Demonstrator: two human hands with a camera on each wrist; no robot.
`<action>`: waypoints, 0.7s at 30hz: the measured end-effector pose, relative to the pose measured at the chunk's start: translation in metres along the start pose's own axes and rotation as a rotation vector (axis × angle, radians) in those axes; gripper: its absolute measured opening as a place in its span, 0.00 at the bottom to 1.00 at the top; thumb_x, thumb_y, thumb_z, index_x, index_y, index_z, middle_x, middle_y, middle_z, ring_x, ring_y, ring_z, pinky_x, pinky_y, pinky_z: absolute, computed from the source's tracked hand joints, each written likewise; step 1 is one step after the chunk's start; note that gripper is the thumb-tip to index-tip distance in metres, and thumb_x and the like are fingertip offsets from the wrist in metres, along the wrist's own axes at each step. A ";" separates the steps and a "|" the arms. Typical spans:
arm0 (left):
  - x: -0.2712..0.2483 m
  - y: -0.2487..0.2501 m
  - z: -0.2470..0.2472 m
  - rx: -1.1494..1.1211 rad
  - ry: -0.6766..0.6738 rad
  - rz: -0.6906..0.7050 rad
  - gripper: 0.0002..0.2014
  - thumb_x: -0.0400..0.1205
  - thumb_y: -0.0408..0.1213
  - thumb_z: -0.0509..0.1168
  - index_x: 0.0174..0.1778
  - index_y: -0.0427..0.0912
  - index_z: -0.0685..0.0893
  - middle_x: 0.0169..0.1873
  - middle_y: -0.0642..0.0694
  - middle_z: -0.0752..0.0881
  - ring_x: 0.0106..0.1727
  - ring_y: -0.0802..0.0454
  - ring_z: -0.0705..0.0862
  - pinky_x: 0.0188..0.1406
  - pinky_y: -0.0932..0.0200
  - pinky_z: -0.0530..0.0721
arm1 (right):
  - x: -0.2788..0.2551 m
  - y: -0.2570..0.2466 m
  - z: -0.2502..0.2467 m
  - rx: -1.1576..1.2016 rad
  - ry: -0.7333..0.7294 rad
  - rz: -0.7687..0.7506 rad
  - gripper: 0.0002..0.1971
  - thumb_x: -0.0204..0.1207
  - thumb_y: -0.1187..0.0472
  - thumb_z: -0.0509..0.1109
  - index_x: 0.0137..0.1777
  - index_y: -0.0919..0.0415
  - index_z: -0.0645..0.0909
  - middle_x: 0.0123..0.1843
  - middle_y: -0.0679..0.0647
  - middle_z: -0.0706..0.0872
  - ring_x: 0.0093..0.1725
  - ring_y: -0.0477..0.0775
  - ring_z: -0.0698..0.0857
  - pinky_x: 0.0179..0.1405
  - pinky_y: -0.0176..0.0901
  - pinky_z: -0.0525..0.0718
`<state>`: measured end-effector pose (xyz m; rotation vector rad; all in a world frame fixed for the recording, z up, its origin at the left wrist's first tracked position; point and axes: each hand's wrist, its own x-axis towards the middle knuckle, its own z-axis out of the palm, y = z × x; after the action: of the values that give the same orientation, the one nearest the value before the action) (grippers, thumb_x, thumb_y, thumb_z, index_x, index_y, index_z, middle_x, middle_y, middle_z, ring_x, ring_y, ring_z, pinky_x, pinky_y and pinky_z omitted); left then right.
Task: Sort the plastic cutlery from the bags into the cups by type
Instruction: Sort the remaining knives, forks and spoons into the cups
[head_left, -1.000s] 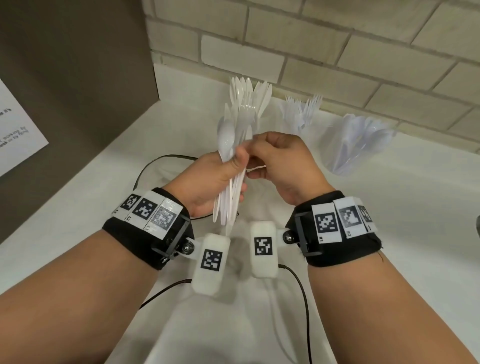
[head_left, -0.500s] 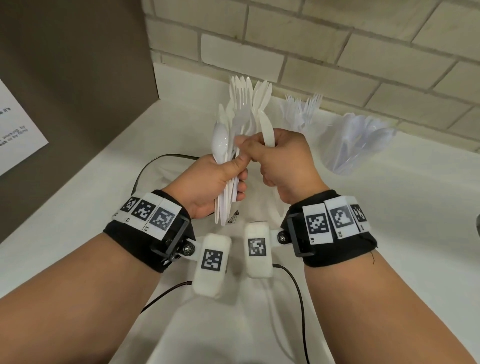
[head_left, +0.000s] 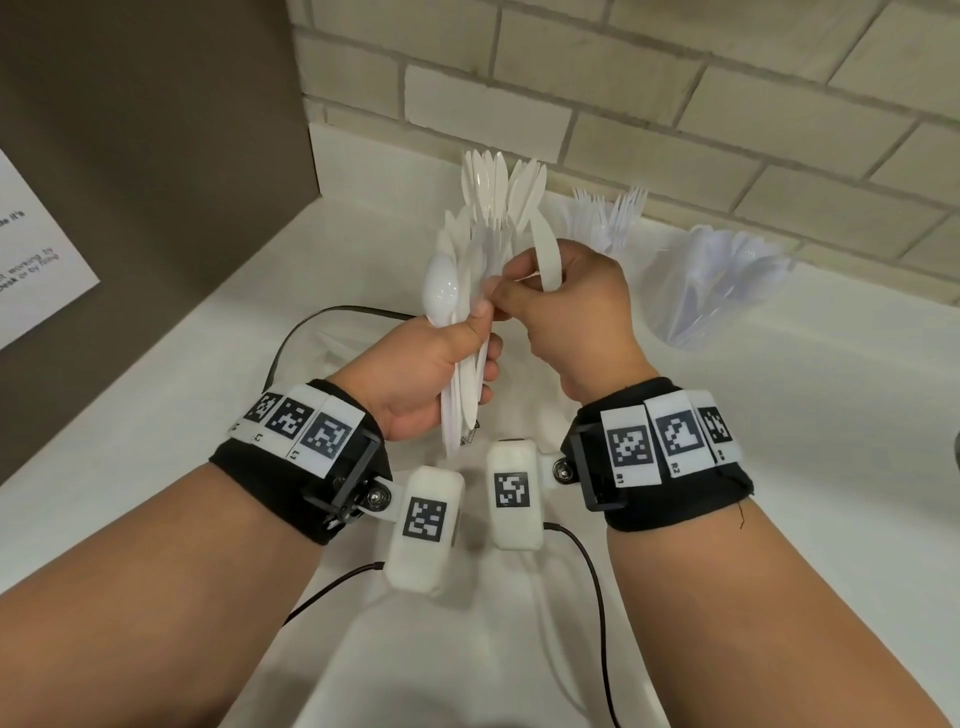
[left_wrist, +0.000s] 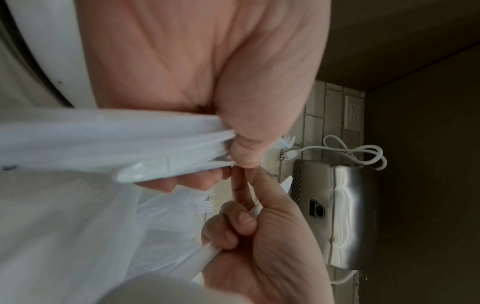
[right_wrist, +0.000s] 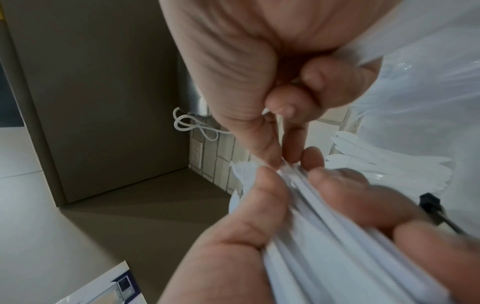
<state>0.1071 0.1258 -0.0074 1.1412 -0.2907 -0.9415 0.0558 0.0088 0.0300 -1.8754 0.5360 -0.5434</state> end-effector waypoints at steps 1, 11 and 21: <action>0.000 0.001 0.000 -0.010 0.002 -0.008 0.10 0.85 0.45 0.59 0.46 0.46 0.83 0.32 0.47 0.76 0.32 0.54 0.75 0.37 0.57 0.75 | 0.000 0.000 -0.001 -0.005 0.013 -0.005 0.07 0.69 0.61 0.78 0.43 0.56 0.82 0.39 0.56 0.91 0.34 0.48 0.90 0.28 0.37 0.79; 0.003 -0.002 0.002 0.052 0.041 0.009 0.09 0.85 0.43 0.59 0.53 0.44 0.81 0.36 0.48 0.82 0.33 0.54 0.81 0.37 0.57 0.82 | 0.003 0.000 -0.002 -0.098 -0.044 0.029 0.10 0.70 0.66 0.76 0.50 0.59 0.84 0.37 0.52 0.88 0.32 0.43 0.86 0.30 0.37 0.81; 0.006 0.000 0.003 -0.058 0.118 0.003 0.07 0.84 0.37 0.63 0.49 0.36 0.80 0.32 0.43 0.81 0.30 0.49 0.84 0.34 0.55 0.87 | 0.002 -0.005 0.000 0.172 0.080 0.114 0.03 0.81 0.63 0.58 0.51 0.60 0.71 0.31 0.53 0.86 0.25 0.41 0.78 0.28 0.37 0.73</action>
<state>0.1086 0.1198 -0.0080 1.1374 -0.1682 -0.8706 0.0584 0.0091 0.0346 -1.6548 0.6256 -0.5725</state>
